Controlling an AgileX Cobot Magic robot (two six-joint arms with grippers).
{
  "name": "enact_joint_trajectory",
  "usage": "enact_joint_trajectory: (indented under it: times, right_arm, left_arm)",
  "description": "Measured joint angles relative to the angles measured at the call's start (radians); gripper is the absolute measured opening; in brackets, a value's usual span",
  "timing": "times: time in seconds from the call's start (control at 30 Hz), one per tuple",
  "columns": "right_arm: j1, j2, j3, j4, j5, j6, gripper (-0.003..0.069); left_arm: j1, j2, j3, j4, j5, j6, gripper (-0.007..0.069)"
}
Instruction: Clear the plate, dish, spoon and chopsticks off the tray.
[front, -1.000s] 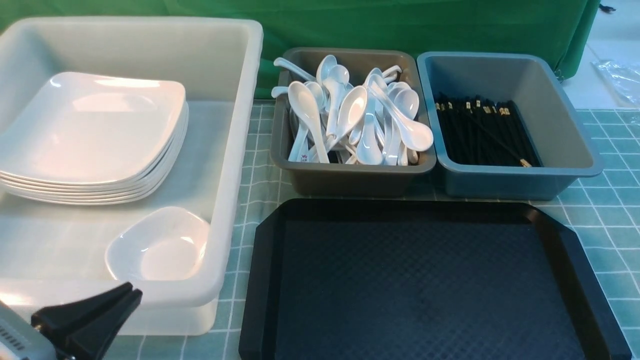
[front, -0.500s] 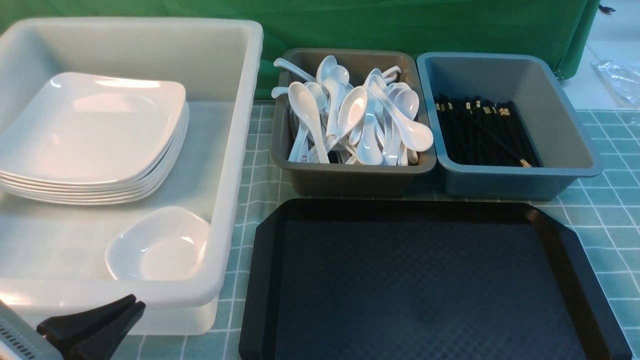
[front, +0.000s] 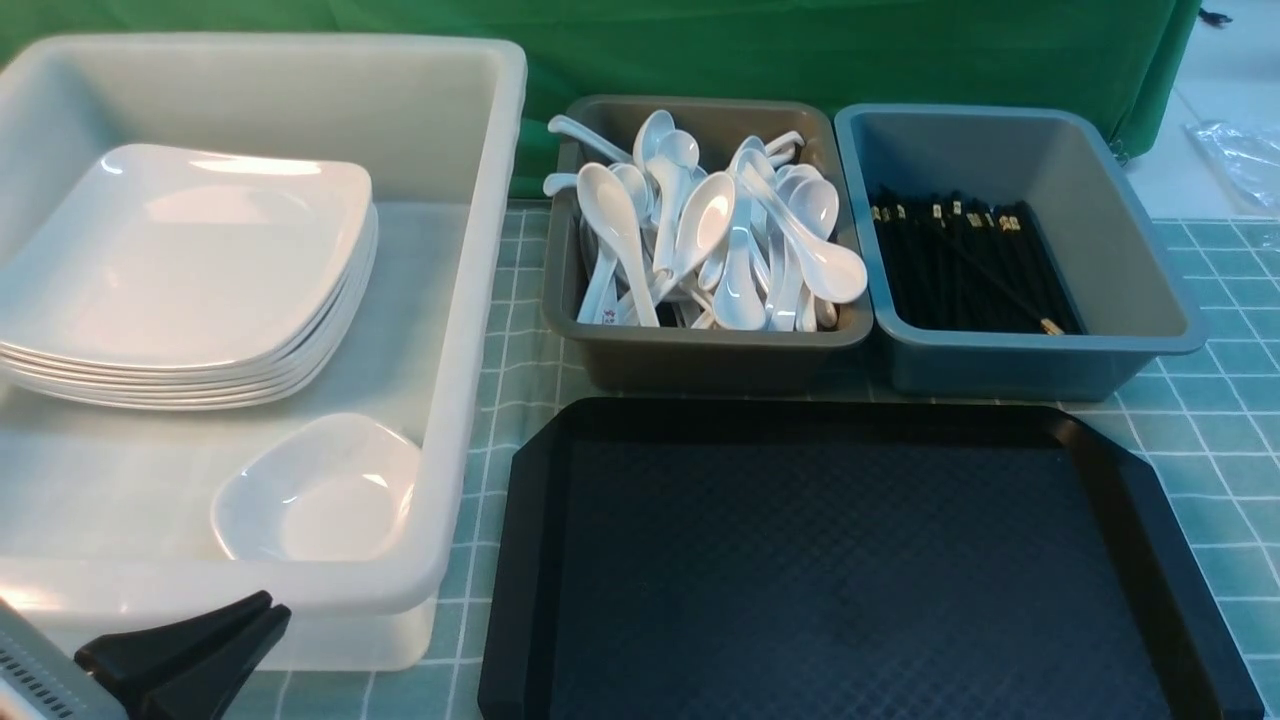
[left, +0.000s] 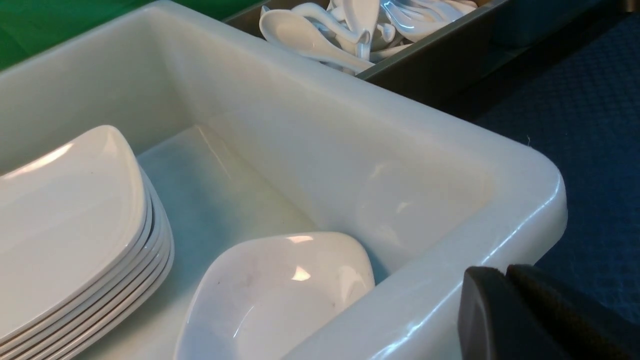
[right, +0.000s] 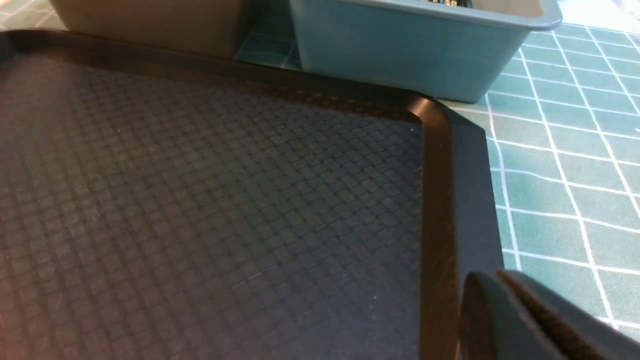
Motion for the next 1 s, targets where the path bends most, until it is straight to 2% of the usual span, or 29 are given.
enact_joint_trajectory:
  times: [0.57, 0.7, 0.77, 0.83, 1.0]
  right_arm:
    - [0.000, 0.000, 0.000, 0.000, 0.001, 0.000, 0.0054]
    - [0.000, 0.000, 0.000, 0.000, 0.001, 0.000, 0.0074]
    - [0.000, 0.000, 0.000, 0.000, 0.001, 0.000, 0.0084]
    - [0.000, 0.000, 0.000, 0.000, 0.001, 0.000, 0.0087]
    - [0.000, 0.000, 0.000, 0.000, 0.000, 0.000, 0.0088]
  left_arm:
    - [0.000, 0.000, 0.000, 0.034, 0.000, 0.018, 0.0013]
    - [0.006, -0.003, 0.000, 0.016, -0.039, 0.001, 0.0013]
    - [0.052, -0.030, 0.000, -0.068, -0.051, -0.027, 0.0011]
    - [0.138, -0.093, 0.000, -0.134, -0.022, -0.055, 0.0011]
    - [0.332, -0.255, 0.001, -0.165, 0.131, -0.100, 0.0011]
